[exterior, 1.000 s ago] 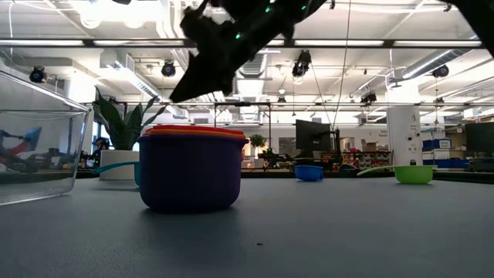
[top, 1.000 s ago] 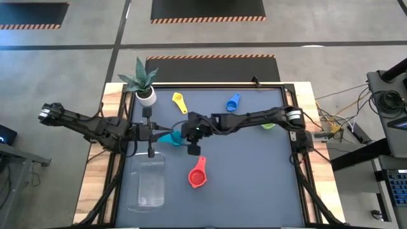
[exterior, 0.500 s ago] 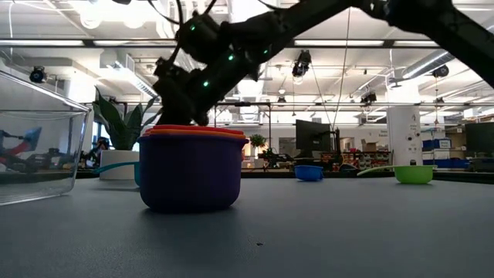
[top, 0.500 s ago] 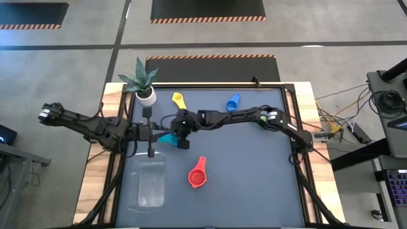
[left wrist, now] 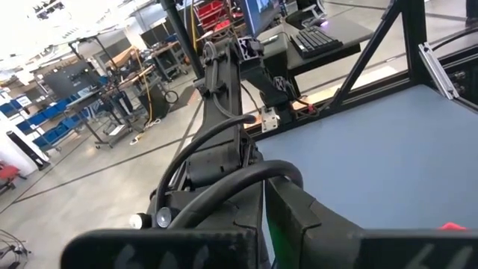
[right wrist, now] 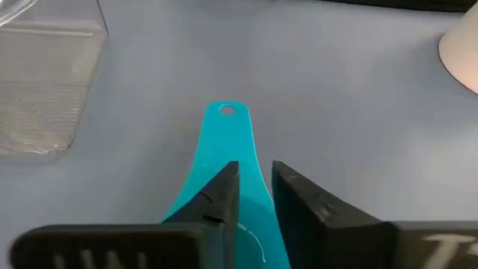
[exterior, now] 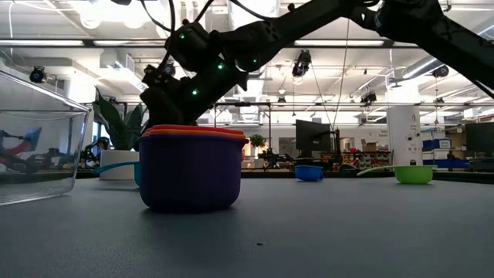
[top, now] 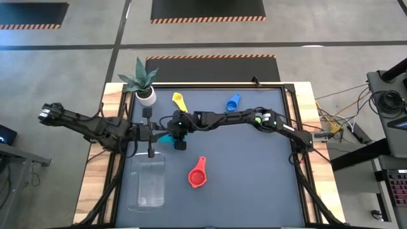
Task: Nest measuring cups in basket
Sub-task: Stack the light blue measuring cup on top of the red measuring cup
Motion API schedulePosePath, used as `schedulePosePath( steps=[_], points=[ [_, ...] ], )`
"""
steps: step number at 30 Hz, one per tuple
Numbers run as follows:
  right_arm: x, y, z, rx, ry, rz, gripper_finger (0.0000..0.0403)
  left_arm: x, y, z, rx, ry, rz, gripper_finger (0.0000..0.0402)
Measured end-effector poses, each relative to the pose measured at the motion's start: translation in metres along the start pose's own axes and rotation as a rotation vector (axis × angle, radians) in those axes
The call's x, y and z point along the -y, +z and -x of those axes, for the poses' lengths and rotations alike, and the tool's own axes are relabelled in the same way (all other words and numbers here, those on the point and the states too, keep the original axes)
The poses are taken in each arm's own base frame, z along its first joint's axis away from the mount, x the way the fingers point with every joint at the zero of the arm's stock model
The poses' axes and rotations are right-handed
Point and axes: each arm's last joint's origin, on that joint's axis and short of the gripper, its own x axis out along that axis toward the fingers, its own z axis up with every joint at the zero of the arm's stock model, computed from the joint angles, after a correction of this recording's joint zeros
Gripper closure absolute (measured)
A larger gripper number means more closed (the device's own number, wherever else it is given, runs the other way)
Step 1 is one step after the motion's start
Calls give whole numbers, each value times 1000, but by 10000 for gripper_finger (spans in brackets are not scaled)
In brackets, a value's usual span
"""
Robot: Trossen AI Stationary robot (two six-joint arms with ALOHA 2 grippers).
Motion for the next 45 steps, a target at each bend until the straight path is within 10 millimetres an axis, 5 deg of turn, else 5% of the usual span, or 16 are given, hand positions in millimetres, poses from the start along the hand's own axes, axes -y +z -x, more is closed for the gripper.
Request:
schedulePosePath(
  steps=[10,19,28,45],
  points=[
    [9,-10,0,-50,-7,20,238,0,0,0,-5,2,-2,402],
    [10,-18,-1,-84,-1,22,225,0,-1,0,-6,3,-3,402],
    [13,-23,-2,-98,-6,17,262,0,0,0,-5,3,-2,402],
    [13,-24,-3,-102,-6,17,391,0,0,0,-4,1,-2,402]
  ],
)
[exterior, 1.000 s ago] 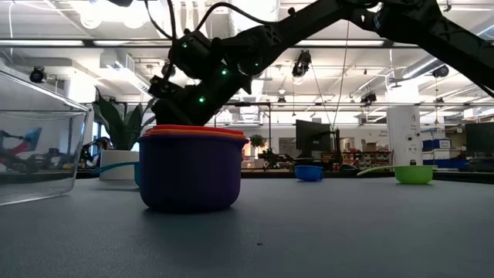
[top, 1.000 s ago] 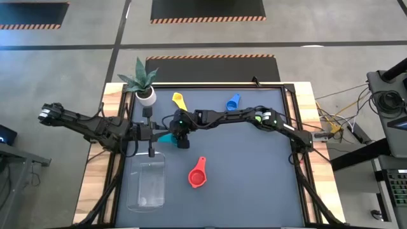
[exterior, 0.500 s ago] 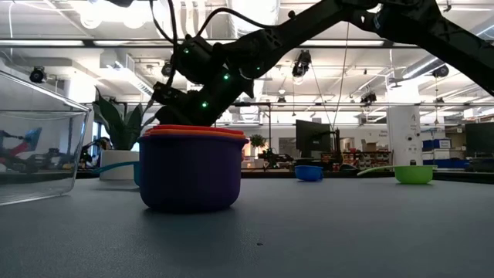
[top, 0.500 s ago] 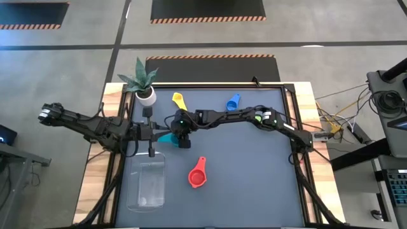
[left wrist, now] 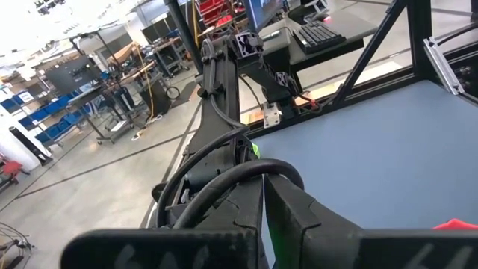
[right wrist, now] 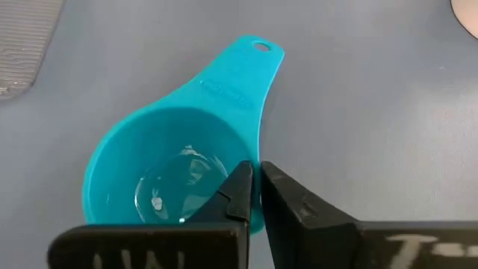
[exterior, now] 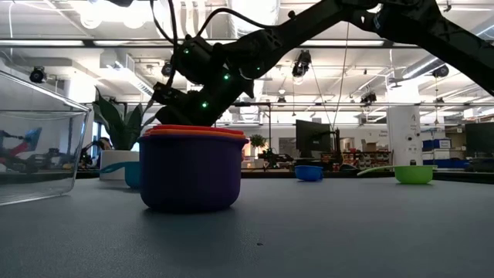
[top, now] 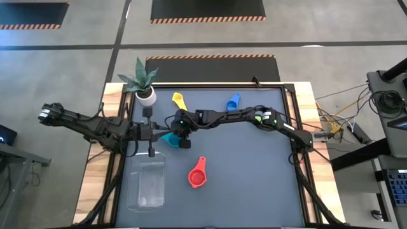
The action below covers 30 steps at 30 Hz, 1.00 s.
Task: Nest measuring cups in basket
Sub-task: Stack the light blue measuring cup on top of the red measuring cup
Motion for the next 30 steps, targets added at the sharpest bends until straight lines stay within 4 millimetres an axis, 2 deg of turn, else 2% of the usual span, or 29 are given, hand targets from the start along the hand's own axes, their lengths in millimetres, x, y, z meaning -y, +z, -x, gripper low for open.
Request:
schedulePosePath(
  steps=[9,20,26,30],
  points=[
    [0,2,5,-9,2,-45,394,0,0,0,4,0,-1,402],
    [0,27,57,-34,2,-120,394,0,2,1,15,-5,3,402],
    [-3,28,75,-92,35,-194,394,-1,2,1,20,-1,6,402],
    [-13,31,94,-153,73,-272,394,-1,2,1,19,2,6,402]
  ],
)
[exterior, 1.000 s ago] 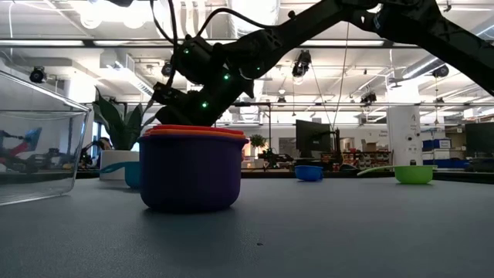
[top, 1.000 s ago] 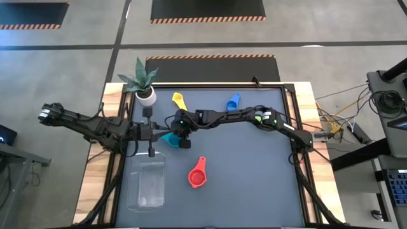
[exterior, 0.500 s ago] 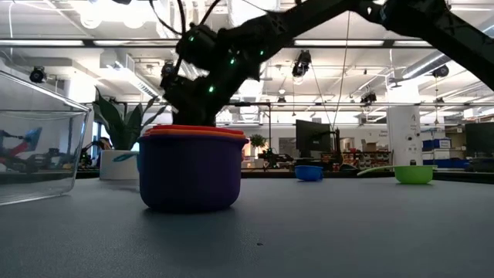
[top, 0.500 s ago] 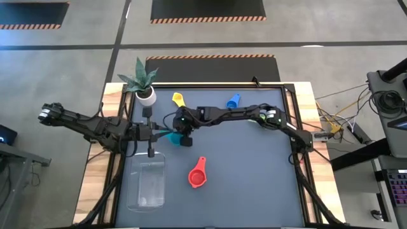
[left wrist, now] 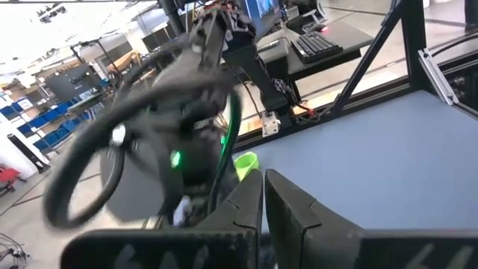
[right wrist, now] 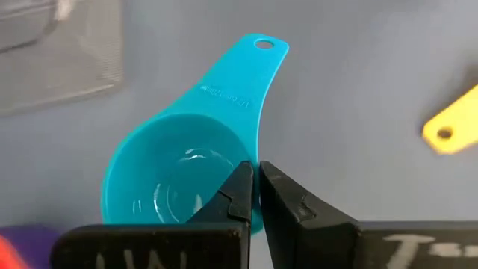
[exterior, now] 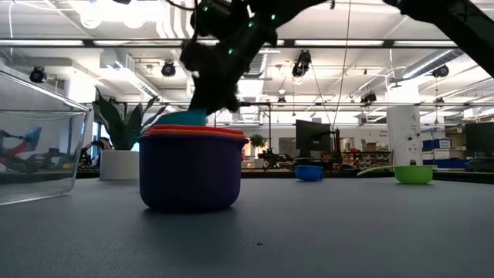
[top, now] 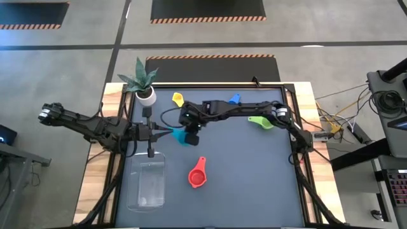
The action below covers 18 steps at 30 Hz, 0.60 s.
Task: Nest measuring cups in basket
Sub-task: Stack the light blue measuring cup on top of the red measuring cup
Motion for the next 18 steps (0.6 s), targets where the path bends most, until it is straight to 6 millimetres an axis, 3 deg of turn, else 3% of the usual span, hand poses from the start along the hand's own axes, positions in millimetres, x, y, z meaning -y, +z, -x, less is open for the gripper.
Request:
schedulePosePath(
  steps=[8,14,18],
  points=[
    [-51,-9,37,-17,39,-151,394,-1,1,0,13,6,9,402],
    [-99,-32,62,62,-94,-284,394,-1,2,0,17,9,11,402],
    [-130,-47,65,178,-181,-397,394,-1,3,0,26,15,12,402]
  ],
)
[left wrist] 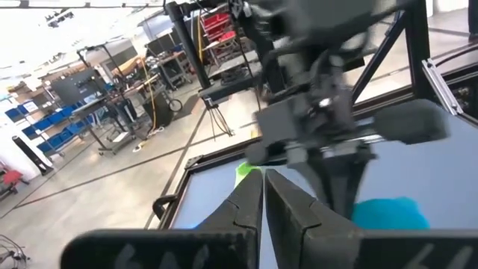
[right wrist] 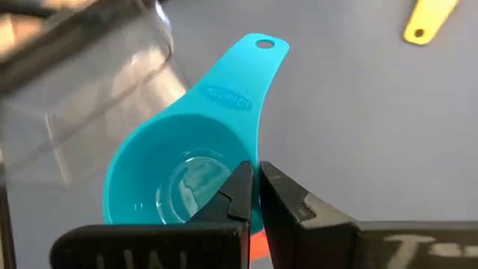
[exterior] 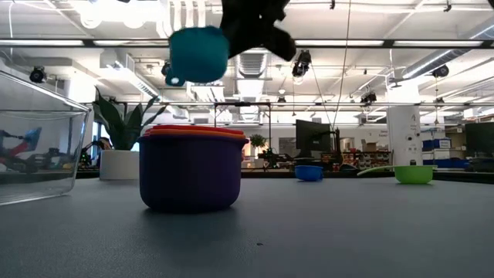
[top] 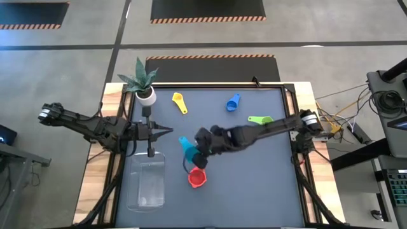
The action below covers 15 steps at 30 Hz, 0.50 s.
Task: Nest measuring cups in basket
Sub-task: Stack the light blue measuring cup on top of the red measuring cup
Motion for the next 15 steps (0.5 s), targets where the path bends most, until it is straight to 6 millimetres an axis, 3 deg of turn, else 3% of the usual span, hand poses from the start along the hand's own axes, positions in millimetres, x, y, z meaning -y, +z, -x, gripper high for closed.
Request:
schedulePosePath(
  steps=[7,15],
  points=[
    [-26,-39,2,165,-120,-199,394,-2,6,1,24,9,-14,402],
    [-48,-61,15,272,-111,-436,394,-2,5,0,20,7,-9,402]
  ],
)
